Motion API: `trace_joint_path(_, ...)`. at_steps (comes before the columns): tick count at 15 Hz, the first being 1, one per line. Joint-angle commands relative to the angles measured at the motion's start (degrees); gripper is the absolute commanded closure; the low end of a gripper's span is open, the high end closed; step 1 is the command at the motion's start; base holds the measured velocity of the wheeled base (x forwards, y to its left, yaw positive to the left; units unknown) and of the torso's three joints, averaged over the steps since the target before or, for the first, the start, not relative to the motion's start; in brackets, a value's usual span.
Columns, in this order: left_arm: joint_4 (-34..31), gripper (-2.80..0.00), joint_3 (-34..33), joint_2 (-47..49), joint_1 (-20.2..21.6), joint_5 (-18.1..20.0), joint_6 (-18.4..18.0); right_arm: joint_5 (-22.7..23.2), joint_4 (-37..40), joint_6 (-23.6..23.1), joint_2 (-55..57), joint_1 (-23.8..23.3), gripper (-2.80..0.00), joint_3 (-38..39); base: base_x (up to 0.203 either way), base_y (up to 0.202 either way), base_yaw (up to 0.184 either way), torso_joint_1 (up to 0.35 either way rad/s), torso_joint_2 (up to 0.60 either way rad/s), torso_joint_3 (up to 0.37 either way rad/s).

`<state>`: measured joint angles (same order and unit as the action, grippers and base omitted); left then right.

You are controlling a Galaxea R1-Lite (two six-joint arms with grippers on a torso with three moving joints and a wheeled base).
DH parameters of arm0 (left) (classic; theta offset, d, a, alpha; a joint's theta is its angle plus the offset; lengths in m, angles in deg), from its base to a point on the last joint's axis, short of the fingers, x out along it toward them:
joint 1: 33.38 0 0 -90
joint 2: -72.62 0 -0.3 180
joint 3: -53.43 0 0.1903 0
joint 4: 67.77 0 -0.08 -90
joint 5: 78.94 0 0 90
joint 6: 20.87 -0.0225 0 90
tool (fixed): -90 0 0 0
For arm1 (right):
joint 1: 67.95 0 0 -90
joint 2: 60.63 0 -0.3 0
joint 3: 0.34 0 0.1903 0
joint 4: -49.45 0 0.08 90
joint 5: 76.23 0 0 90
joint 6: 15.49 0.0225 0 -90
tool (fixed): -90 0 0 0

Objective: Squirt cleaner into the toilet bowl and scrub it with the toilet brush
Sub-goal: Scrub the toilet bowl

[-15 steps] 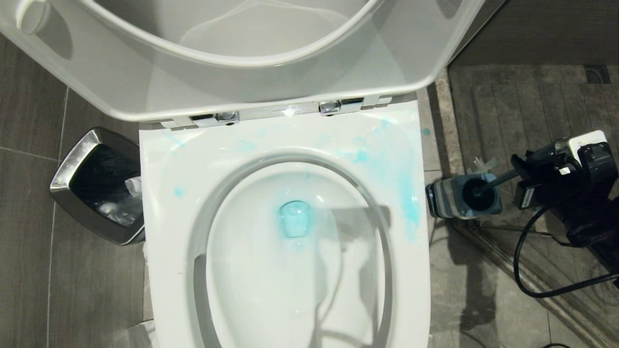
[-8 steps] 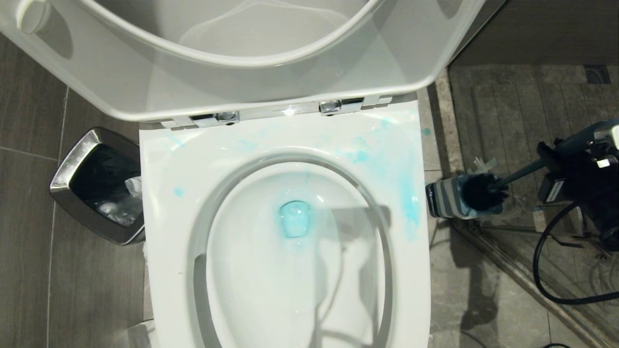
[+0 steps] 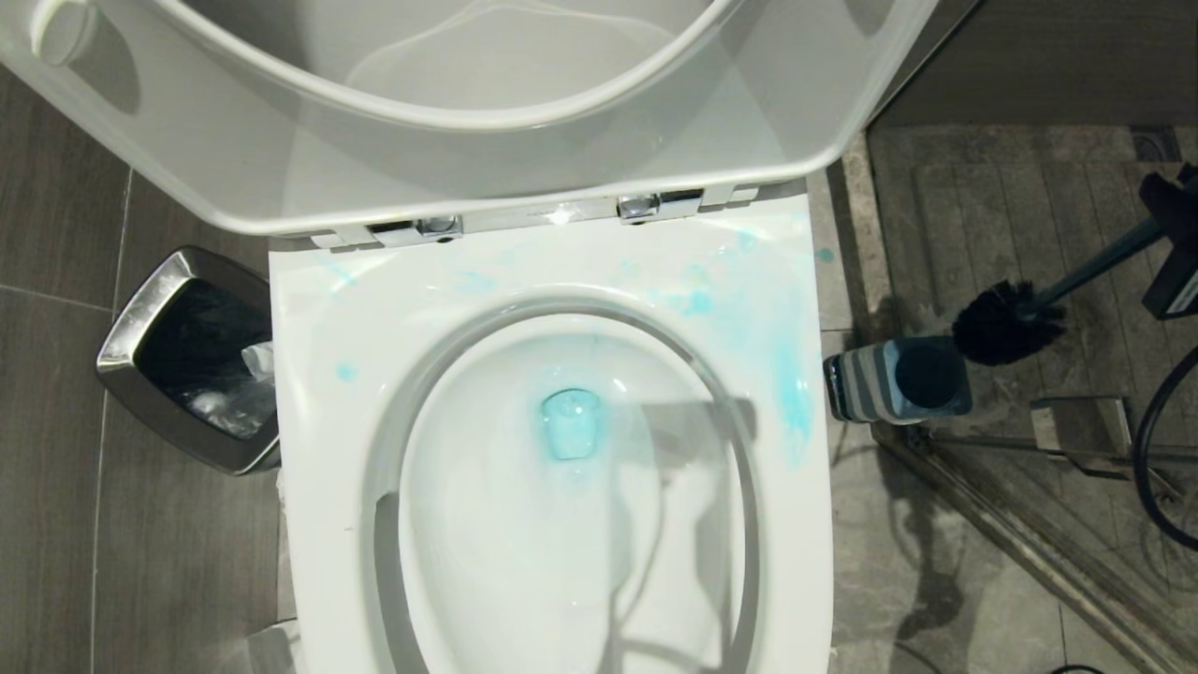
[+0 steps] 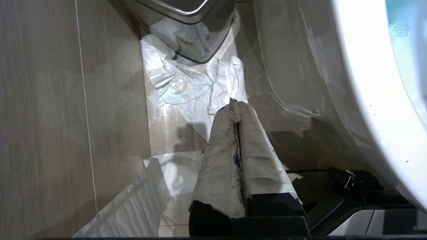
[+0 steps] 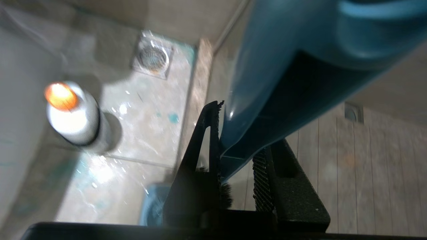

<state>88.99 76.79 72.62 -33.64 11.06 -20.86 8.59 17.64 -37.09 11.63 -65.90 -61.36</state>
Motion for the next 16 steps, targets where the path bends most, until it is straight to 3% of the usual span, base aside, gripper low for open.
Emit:
trace_joint_path(1, 0.0, 0.0, 0.0, 0.0, 0.0, 0.0, 0.0, 0.0, 7.9, 0.0, -4.1, 2.7, 0.0, -7.1, 0.0, 0.0, 0.0, 0.0, 0.0, 0.0)
trace_joint_path(5, 0.0, 0.0, 0.0, 0.0, 0.0, 0.0, 0.0, -0.9, 18.0, -0.1, -4.4, 9.3, 0.0, -18.4, 0.0, 0.0, 0.0, 0.0, 0.0, 0.0)
trace_joint_path(9, 0.0, 0.0, 0.0, 0.0, 0.0, 0.0, 0.0, -6.7, 26.1, -0.3, -3.9, 18.8, 0.0, -27.1, 0.0, 0.0, 0.0, 0.0, 0.0, 0.0)
trace_joint_path(13, 0.0, 0.0, 0.0, 0.0, 0.0, 0.0, 0.0, -7.1, 28.4, -0.3, -3.3, 20.0, 0.0, -29.4, 0.0, 0.0, 0.0, 0.0, 0.0, 0.0)
trace_joint_path(16, 0.0, 0.0, 0.0, 0.0, 0.0, 0.0, 0.0, -7.0, 40.4, -0.1, -6.4, 20.7, 0.0, -31.6, 0.0, 0.0, 0.0, 0.0, 0.0, 0.0)
